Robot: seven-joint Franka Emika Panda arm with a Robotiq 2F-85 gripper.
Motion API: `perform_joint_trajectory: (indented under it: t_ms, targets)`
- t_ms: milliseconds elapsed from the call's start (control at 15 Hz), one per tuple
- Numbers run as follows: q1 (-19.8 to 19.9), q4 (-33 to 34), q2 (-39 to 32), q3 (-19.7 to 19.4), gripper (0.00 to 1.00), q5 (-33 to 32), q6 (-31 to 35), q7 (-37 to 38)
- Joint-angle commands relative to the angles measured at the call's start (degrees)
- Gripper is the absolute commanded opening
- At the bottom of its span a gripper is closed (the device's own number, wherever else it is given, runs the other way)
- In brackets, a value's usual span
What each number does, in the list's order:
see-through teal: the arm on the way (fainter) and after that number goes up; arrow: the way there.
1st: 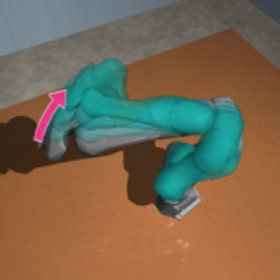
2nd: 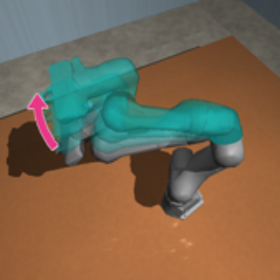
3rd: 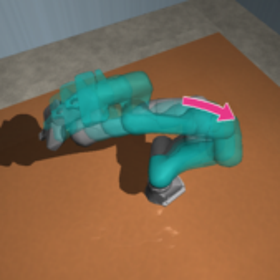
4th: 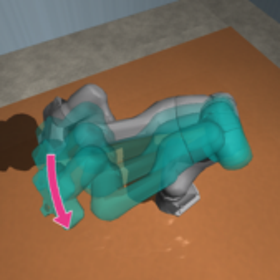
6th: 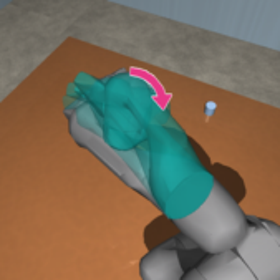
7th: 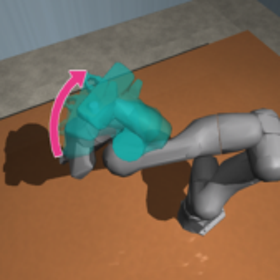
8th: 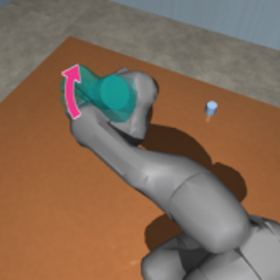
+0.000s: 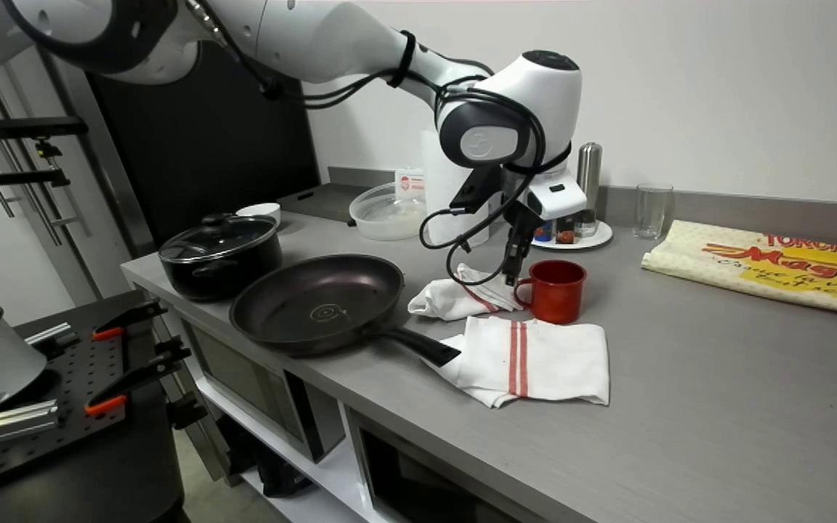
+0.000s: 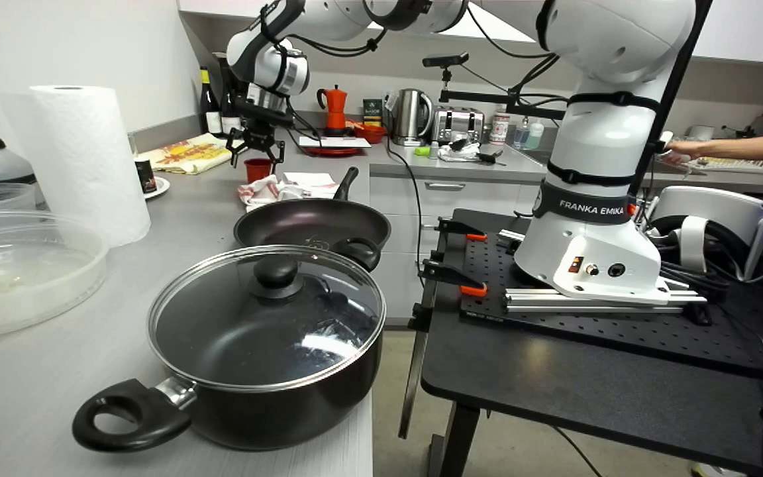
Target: Move the red cup to the right
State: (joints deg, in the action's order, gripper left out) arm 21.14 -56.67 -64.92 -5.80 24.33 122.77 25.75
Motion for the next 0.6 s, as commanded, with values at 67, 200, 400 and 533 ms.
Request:
perform_joint_trajectory:
  t_ms: [67,200,400,533]
  targets:
    - [-1.62,-7.69,6.57,-0.78,1.0,-0.68,3.48,-1.76]
    - [-0.69,-2.35,2.76,-0.12,1.0,0.01,1.92,-0.51]
    - [-0.61,-2.37,2.51,-0.12,1.0,0.01,1.91,-0.5]
    - [-0.52,-2.37,2.27,-0.12,1.0,0.02,1.92,-0.5]
